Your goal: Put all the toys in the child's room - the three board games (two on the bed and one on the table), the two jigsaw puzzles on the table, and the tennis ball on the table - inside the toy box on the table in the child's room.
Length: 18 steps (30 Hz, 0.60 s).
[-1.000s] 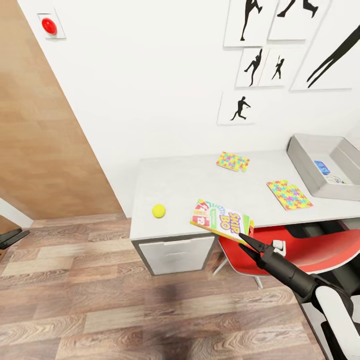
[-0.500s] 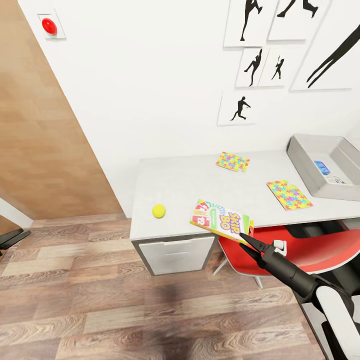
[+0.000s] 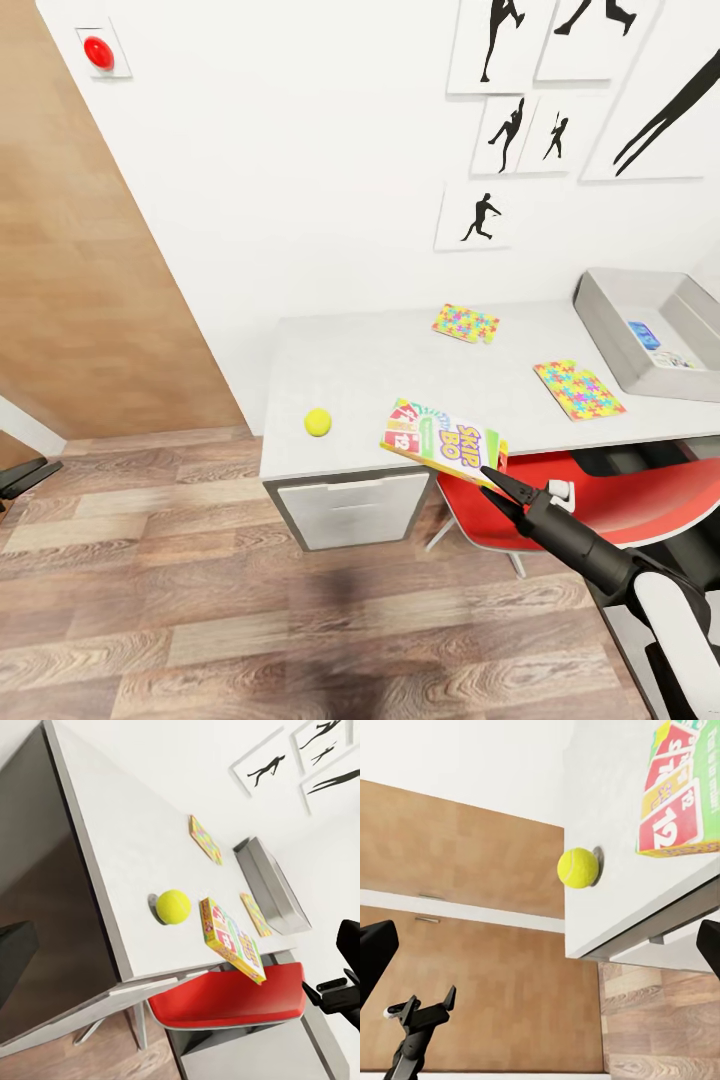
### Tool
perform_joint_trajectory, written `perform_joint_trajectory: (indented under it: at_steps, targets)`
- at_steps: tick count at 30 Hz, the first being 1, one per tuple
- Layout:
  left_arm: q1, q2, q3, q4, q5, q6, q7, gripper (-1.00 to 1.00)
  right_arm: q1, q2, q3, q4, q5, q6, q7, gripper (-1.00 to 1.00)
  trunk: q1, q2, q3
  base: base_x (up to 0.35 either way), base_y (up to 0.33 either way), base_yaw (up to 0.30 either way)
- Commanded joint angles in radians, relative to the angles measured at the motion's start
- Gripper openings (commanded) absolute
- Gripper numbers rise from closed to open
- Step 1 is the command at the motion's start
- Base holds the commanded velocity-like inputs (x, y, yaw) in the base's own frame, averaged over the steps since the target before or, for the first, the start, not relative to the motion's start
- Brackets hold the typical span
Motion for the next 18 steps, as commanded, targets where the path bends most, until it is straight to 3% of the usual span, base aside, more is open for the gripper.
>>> perform_joint_trajectory:
  at_steps: [1, 10, 18]
  targets:
    - [-0.001, 0.0, 0.0, 0.0, -0.001, 0.011, -0.004, 1.0, -0.001, 0.0, -0.001, 0.0, 0.001, 0.006, 0.003, 1.0, 0.0, -0.001, -0.001, 0.0, 0.0, 0.0]
    - [0.0, 0.0, 0.0, 0.0, -0.002, 0.011, -0.004, 1.0, 0.001, -0.002, -0.001, 0.0, 0.001, 0.006, 0.003, 1.0, 0.0, -0.001, 0.009, 0.0, -0.018, -0.056]
    - [0.0, 0.0, 0.0, 0.0, -0.001, 0.011, -0.004, 1.0, 0.001, -0.002, -0.002, 0.005, 0.001, 0.006, 0.004, 1.0, 0.0, -0.001, 0.022, 0.0, -0.171, -0.088]
